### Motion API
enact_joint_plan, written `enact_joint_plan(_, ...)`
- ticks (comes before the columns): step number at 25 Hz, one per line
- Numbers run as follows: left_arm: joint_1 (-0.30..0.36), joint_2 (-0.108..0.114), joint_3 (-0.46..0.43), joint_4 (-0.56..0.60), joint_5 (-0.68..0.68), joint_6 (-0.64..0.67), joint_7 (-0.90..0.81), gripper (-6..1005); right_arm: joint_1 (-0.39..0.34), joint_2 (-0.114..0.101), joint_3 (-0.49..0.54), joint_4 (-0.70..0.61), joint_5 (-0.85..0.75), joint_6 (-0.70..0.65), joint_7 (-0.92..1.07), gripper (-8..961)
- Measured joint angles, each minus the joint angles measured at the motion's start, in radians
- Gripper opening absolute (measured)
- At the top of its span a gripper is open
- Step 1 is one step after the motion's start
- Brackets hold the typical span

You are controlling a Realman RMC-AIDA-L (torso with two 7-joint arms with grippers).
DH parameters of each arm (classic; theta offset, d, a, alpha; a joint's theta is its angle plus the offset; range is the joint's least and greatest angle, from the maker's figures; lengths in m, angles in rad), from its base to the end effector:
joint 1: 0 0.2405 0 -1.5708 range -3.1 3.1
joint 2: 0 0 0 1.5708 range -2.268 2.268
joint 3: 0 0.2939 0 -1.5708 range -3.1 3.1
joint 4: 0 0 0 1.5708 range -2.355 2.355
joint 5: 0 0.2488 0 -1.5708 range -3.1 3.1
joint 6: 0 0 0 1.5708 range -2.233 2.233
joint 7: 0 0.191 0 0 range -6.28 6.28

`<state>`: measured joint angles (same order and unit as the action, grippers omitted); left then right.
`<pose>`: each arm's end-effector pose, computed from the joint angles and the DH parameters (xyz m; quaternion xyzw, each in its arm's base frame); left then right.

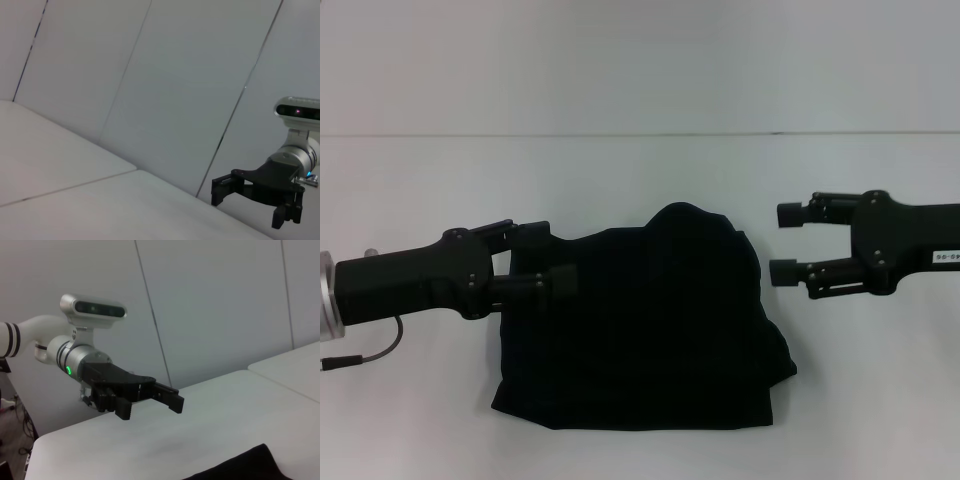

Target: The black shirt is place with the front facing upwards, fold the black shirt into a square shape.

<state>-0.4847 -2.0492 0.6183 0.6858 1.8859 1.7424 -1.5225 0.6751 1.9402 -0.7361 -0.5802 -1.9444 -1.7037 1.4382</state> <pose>-0.2868 0.3759 -0.0145 -0.9016 -0.2585 -0.3329 0.0972 0.2490 0.4223 -0.0124 -0.9535 0.1585 0.2501 0.0558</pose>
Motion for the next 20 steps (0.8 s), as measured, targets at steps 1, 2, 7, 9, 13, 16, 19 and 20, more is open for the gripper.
enact_joint_plan(1,0.0,0.0,0.0,0.0,0.003,-0.001,-0.003,920,0.002,0.002,0.0,0.001,-0.004,0.001,0.002,907)
enact_joint_plan(2,0.0,0.001,0.0,0.0,0.003,-0.001,-0.005,920,0.003,0.004,0.001,0.003,-0.006,0.002,0.003,906)
enact_joint_plan(7,0.0,0.001,0.0,0.001,0.014,0.001,-0.008,920,0.001,0.014,0.003,0.007,-0.006,0.008,0.004,903)
enact_joint_plan(9,0.0,0.001,0.0,0.001,0.017,0.002,-0.011,920,0.001,0.015,0.004,0.007,-0.007,0.004,0.007,904)
enact_joint_plan(13,-0.003,0.002,0.0,0.005,0.019,0.012,-0.016,920,0.001,0.016,0.005,0.004,-0.004,-0.003,0.011,903)
enact_joint_plan(16,-0.007,0.005,-0.001,0.006,0.025,0.024,-0.016,921,0.001,0.017,0.007,0.006,-0.003,-0.004,0.012,903)
enact_joint_plan(19,-0.01,0.008,0.0,0.006,0.028,0.028,-0.016,921,0.003,0.017,0.007,0.007,-0.003,-0.005,0.015,902)
enact_joint_plan(20,-0.011,0.01,0.001,0.004,0.028,0.029,-0.017,921,0.004,0.017,0.007,0.007,-0.003,-0.005,0.016,902)
